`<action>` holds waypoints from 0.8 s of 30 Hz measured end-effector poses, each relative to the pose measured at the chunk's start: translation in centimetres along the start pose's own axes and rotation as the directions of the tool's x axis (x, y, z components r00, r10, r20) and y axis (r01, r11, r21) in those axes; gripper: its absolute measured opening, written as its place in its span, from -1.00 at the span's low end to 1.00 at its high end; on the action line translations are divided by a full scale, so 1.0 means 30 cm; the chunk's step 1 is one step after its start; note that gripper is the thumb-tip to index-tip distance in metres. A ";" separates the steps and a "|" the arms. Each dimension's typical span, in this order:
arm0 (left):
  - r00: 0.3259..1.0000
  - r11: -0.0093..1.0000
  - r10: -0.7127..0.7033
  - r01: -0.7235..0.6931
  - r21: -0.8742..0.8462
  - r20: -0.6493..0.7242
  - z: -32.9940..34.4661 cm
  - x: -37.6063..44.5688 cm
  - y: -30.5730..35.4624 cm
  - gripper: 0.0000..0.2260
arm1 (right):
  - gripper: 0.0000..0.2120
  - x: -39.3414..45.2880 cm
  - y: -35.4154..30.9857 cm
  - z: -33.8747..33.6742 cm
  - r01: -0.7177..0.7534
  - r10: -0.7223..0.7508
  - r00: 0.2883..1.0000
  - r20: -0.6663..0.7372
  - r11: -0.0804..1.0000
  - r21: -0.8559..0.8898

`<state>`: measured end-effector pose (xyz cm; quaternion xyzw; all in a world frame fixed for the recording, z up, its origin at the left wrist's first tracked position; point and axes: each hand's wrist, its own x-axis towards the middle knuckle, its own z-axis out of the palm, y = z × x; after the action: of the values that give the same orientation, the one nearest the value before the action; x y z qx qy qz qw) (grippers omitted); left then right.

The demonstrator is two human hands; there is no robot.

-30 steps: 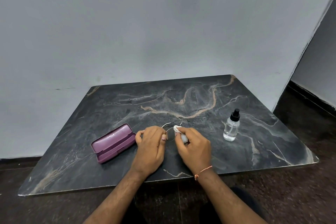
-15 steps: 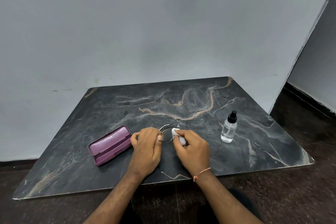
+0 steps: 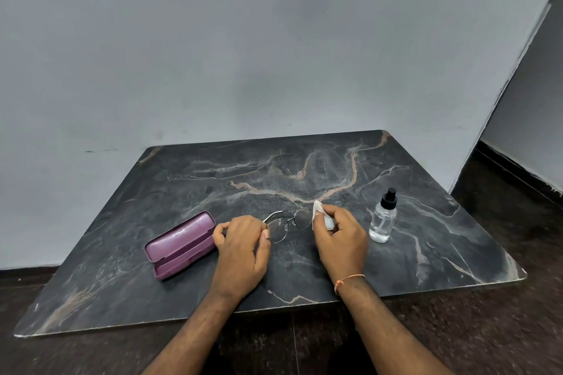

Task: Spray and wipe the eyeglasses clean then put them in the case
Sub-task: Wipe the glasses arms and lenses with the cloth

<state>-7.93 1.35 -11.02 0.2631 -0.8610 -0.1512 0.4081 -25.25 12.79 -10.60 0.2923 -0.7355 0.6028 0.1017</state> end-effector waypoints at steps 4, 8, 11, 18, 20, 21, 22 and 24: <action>1.000 1.000 0.016 -0.016 -0.010 -0.009 0.000 -0.006 -0.003 -0.81 | -0.91 -0.003 0.007 0.015 0.022 -0.012 0.995 0.102 0.995 -0.096; 1.000 1.000 0.017 -0.018 -0.023 -0.010 -0.002 -0.004 0.000 -0.79 | -0.89 -0.017 -0.001 0.007 0.203 -0.188 0.953 0.240 0.978 -0.042; 1.000 0.999 0.021 -0.021 -0.023 -0.008 -0.003 0.000 0.005 -0.79 | -0.85 -0.030 -0.007 0.007 0.287 -0.274 0.919 0.284 0.958 -0.005; 0.997 0.998 0.067 -0.066 -0.025 0.027 -0.004 -0.010 0.009 -0.78 | -0.87 0.000 0.007 0.014 0.088 -0.072 0.987 0.144 0.990 -0.113; 0.996 0.997 0.078 -0.077 -0.024 0.032 -0.003 -0.010 0.010 -0.78 | -0.87 -0.006 0.006 0.012 0.131 -0.116 0.973 0.201 0.989 -0.062; 0.996 0.997 0.077 -0.077 -0.025 0.032 -0.003 -0.010 0.010 -0.79 | -0.88 -0.012 0.003 0.010 0.169 -0.157 0.960 0.232 0.985 -0.029; 0.997 0.997 0.076 -0.075 -0.025 0.032 -0.003 -0.009 0.010 -0.80 | -0.88 -0.019 0.000 0.009 0.206 -0.199 0.946 0.255 0.979 0.000; 0.997 0.997 0.076 -0.075 -0.024 0.028 -0.004 -0.008 0.011 -0.80 | -0.86 -0.029 -0.005 0.008 0.239 -0.241 0.931 0.273 0.970 0.041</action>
<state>-7.83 1.76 -10.94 0.2235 -0.8744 -0.1493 0.4040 -24.42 12.80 -10.97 0.4614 -0.6989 0.5420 0.0701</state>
